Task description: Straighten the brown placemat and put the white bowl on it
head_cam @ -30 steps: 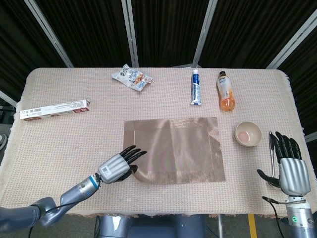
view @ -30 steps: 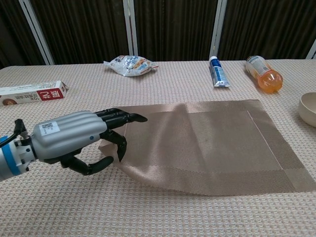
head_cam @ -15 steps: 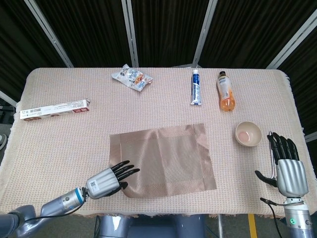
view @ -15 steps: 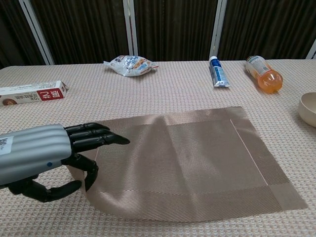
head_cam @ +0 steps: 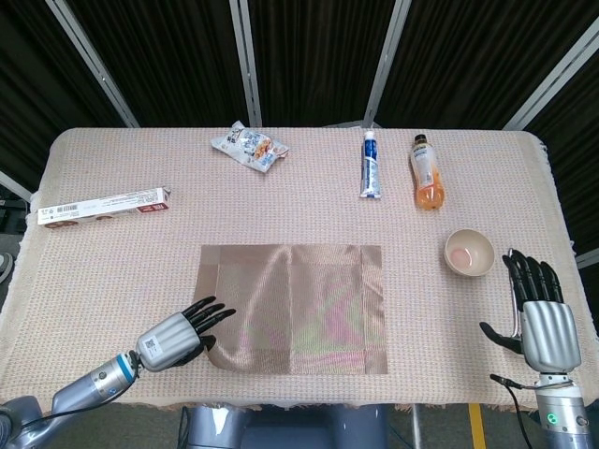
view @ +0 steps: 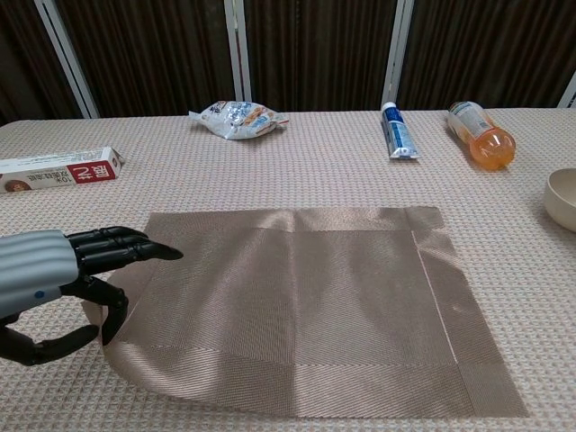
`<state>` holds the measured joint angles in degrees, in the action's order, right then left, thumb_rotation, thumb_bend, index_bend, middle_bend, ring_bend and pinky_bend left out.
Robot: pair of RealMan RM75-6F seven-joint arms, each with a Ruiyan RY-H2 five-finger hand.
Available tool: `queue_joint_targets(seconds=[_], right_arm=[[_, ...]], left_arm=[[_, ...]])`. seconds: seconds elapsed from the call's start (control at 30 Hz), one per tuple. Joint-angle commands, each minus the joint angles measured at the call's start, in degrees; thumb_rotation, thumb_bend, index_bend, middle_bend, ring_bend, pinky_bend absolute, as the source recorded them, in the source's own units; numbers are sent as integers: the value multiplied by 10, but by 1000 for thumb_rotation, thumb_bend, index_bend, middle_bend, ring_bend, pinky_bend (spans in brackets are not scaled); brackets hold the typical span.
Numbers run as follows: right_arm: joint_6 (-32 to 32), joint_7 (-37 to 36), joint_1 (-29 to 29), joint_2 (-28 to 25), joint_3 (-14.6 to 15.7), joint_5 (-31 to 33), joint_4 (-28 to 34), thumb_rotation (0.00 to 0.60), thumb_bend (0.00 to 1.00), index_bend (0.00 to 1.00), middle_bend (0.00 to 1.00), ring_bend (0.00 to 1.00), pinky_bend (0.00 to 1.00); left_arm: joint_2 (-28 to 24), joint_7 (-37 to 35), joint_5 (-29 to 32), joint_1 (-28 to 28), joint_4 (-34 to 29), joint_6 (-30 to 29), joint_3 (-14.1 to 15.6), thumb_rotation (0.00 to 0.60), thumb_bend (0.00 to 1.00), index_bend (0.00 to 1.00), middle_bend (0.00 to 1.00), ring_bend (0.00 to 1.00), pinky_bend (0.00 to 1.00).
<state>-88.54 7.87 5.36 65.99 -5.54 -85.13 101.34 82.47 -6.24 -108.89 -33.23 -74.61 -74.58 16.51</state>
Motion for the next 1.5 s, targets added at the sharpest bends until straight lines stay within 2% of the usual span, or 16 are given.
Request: queue_joint_targets(seconds=[0.03,0.27,0.33,0.47,0.53,0.63,0.83,0.93,1.03,1.17,1.4,1.47,1.5], right_arm=[[4,0,1,1,1,2,-2,600,0,0,0,0,0],[36,10,11,11,3,18,-25,600,0,0,0,0,0],[52,10,18,16,1,28,-36,600,0,0,0,0,0],[112,9,45,27,-5,59,-65,600,0,0,0,0,0],[145,8,61,32,-12,79,-80,600,0,0,0,0,0],[194,25,93,55,-30,117,-133,600,0,4,0,0,0],[276,52,144,107,-53,187,-221,600,0,50,0,0,0],[305,66,164,133,-61,217,-266,600,0,69,0,0,0],[327,75,181,158,-68,241,-310,600,0,91,0,0,0],[346,81,194,181,-75,265,-352,600,0,135,0,0,0],[348,63,200,200,-70,258,-382,600,1,246,0,0,0],[347,55,202,208,-68,250,-392,600,34,297,0,0,0],[344,50,203,213,-68,245,-399,600,92,351,0,0,0]], left_arm=[[-27,-40,-10,8,-7,-26,14,600,0,0,0,0,0],[-87,-100,-12,30,-24,-104,16,600,0,0,0,0,0],[-103,-103,-4,37,-27,-122,8,600,0,0,0,0,0],[-128,-92,46,54,-37,-146,-27,600,0,0,0,0,0],[-138,-84,75,61,-50,-145,-43,600,0,0,0,0,0],[-162,-86,144,72,-110,-135,-74,600,0,0,0,0,0],[-189,28,248,92,-194,-134,-130,600,0,0,0,0,0],[-191,77,287,105,-221,-141,-147,600,0,0,0,0,0],[-195,108,309,113,-237,-140,-157,600,0,0,0,0,0],[-197,108,325,118,-240,-131,-168,600,0,0,0,0,0],[-196,93,328,121,-228,-107,-179,600,0,0,0,0,0],[-195,89,326,122,-227,-104,-181,600,0,0,0,0,0],[-195,87,325,123,-227,-103,-182,600,0,0,0,0,0]])
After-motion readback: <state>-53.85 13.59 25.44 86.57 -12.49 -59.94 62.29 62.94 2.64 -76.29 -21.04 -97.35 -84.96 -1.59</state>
